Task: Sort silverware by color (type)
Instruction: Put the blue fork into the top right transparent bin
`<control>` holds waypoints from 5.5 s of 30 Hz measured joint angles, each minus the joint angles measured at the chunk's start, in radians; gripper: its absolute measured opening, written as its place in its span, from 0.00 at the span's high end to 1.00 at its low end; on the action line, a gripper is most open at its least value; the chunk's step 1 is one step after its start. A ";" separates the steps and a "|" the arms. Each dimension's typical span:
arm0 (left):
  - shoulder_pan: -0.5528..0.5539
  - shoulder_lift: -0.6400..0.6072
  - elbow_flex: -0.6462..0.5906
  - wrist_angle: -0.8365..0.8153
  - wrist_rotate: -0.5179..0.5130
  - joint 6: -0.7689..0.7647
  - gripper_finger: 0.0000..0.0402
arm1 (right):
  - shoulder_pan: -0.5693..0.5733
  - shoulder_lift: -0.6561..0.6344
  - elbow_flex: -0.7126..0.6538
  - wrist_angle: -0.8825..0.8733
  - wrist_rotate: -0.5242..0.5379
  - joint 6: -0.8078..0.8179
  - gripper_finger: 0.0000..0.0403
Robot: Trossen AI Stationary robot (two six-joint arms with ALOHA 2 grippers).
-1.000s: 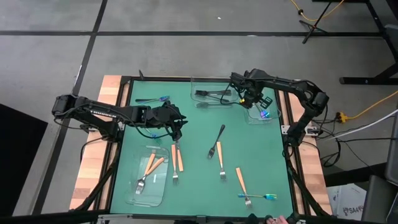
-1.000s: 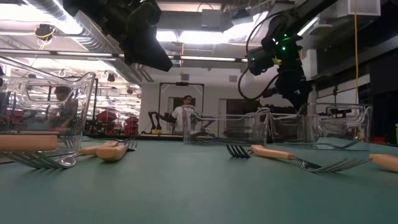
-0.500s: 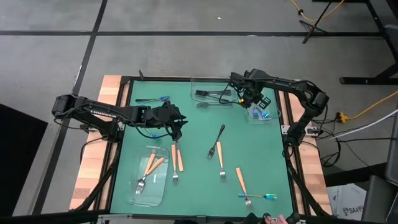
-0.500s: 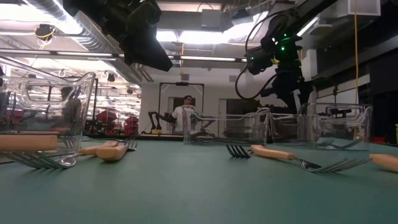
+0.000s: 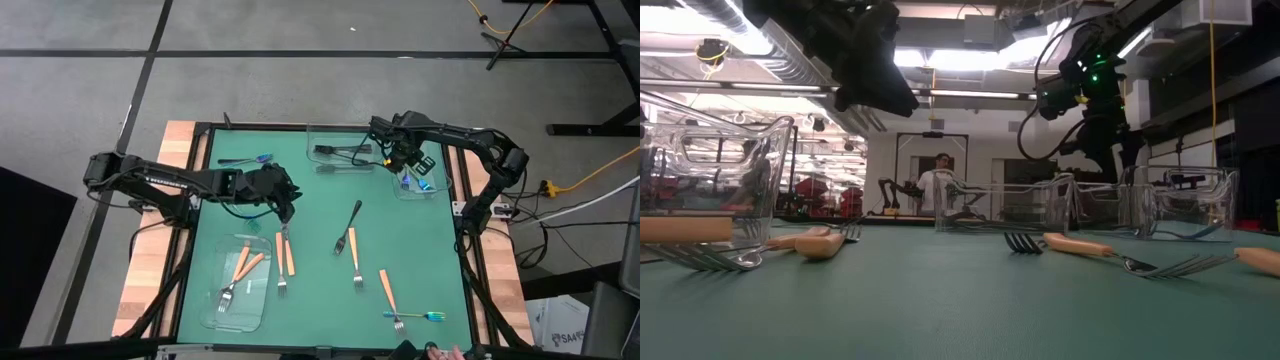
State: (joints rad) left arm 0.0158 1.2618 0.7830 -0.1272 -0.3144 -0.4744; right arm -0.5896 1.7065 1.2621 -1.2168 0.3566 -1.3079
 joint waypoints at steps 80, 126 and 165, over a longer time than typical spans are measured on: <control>0.374 0.000 -0.246 -0.689 0.406 -0.937 0.76 | 0.001 -0.357 0.001 0.000 0.042 0.728 0.76; 0.374 -0.001 -0.277 -0.640 0.410 -0.935 0.97 | 0.001 -0.357 0.001 0.000 0.042 0.735 0.76; 0.310 0.001 -0.032 0.046 0.220 -0.273 0.98 | 0.000 -0.356 0.001 0.246 -0.528 0.859 0.76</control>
State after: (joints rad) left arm 0.3254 1.2629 0.7513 -0.0810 -0.0946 -0.7476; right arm -0.5892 1.3506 1.2629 -0.9713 -0.1717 -0.4489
